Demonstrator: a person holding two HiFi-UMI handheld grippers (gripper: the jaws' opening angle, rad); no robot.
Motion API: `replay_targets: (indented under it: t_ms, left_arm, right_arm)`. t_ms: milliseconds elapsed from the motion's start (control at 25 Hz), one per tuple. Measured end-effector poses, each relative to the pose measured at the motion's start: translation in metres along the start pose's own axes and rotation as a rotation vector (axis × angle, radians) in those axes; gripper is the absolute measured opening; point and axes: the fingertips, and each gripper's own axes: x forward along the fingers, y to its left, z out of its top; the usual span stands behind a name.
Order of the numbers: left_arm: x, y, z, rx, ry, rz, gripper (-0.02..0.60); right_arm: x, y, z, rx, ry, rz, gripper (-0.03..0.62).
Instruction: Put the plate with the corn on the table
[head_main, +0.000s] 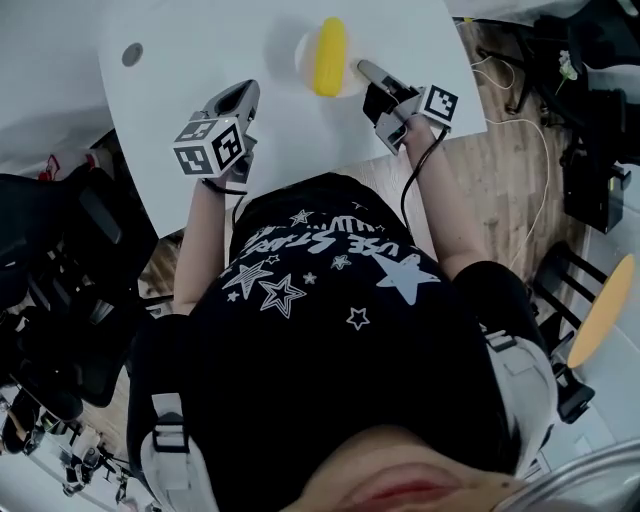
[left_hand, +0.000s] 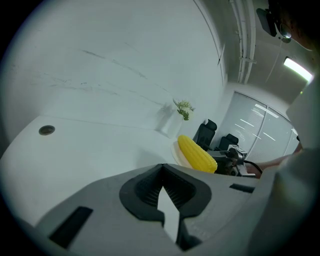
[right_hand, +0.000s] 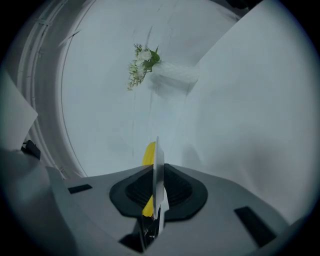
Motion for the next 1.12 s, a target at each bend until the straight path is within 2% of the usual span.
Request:
replay_targets:
  t_ms: [240,560,720,1120]
  left_arm:
    - [0.008,0.012,-0.017,-0.051,0.02,0.036,0.006]
    - [0.01,0.027,-0.03,-0.074,0.054,0.059,0.006]
    - [0.009,0.028,-0.033,-0.077,0.063,0.065,0.006]
    - [0.017,0.023,-0.035,-0.063,0.08,0.059,0.006]
  right_arm:
    - [0.008,-0.027,0.001,0.024,0.033,-0.037,0.04]
    - [0.022,-0.045,0.004,0.039,0.03,-0.048,0.04]
    - [0.024,-0.054,0.005,0.042,0.035,-0.073,0.04]
    - [0.02,-0.071,0.005,0.126,-0.003,-0.124,0.04]
